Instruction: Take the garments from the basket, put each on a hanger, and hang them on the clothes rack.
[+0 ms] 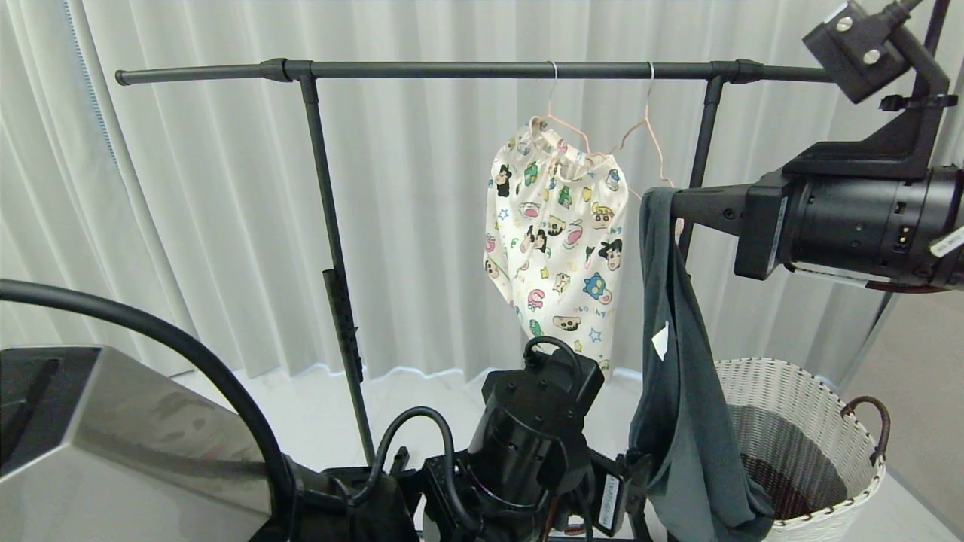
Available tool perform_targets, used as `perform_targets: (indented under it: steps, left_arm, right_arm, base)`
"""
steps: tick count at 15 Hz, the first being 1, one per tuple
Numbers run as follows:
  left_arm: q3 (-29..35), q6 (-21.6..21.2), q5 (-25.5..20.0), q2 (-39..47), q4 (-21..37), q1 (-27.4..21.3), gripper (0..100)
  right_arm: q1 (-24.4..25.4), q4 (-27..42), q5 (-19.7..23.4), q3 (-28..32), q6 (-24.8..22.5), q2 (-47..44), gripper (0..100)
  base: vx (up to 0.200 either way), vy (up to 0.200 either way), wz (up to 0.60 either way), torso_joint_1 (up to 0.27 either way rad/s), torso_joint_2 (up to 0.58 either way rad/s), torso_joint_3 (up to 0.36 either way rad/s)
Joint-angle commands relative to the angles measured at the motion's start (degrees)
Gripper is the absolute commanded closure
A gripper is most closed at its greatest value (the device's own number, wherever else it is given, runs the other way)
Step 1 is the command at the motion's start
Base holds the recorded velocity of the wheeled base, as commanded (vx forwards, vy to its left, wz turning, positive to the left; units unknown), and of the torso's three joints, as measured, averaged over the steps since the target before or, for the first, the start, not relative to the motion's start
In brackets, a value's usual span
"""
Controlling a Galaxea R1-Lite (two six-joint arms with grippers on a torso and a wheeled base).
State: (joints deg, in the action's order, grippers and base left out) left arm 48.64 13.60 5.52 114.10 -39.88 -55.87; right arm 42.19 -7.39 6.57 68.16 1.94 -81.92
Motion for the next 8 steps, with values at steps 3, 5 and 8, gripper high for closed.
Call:
perform_targets:
  steps: [3,5,8]
  left_arm:
    - [0.05,0.11,1.16,-0.37,-0.03,0.06,100]
    - [0.05,0.11,5.11,-0.81,-0.11,0.23,100]
    - [-0.56,-0.16,15.66,-6.0,-0.11,0.59,100]
  right_arm:
    - [0.35,0.09,0.02,-0.13,0.0,0.97,100]
    - [-0.18,0.18,-0.24,-0.83,0.0,1.68,100]
    - [-4.22,0.09,-0.24,-3.91,-0.09,4.05,100]
  base:
    - [0.0,0.0,0.0,0.0,0.0,0.0]
    - [0.0,0.0,0.0,0.0,0.0,0.0]
    - [0.0,0.0,0.0,0.0,0.0,0.0]
